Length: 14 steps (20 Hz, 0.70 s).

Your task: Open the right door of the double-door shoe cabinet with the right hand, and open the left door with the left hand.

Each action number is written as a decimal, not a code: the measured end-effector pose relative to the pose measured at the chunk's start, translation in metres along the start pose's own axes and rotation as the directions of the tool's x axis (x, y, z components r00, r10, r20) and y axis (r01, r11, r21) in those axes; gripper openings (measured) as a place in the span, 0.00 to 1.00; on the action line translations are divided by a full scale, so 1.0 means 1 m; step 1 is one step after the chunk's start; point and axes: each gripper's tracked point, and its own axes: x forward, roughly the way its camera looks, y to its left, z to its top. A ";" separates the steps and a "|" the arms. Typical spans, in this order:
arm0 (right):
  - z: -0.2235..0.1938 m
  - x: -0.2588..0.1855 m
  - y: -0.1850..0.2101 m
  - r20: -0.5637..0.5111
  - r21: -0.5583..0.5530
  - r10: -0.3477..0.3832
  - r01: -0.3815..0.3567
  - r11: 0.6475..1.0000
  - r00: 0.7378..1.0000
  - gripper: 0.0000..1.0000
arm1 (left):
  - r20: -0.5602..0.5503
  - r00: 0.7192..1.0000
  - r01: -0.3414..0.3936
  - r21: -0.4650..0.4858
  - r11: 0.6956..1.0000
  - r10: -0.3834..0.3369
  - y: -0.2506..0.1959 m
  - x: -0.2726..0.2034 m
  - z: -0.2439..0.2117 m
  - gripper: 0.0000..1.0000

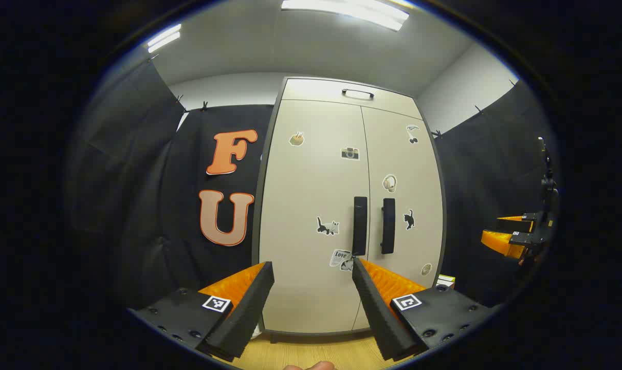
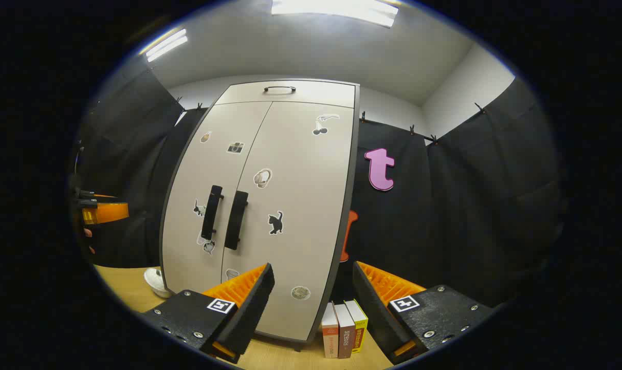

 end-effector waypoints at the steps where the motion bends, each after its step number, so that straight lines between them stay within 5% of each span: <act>1: 0.002 -0.001 -0.006 0.000 0.003 -0.002 0.002 1.000 1.000 0.94 | 0.002 1.000 -0.005 0.002 1.000 0.005 0.001 0.002 0.002 0.98; 14: 0.029 -0.022 -0.041 0.043 0.018 -0.035 0.034 0.999 0.998 0.94 | -0.058 0.998 -0.012 -0.040 0.999 0.009 -0.001 0.005 -0.002 0.98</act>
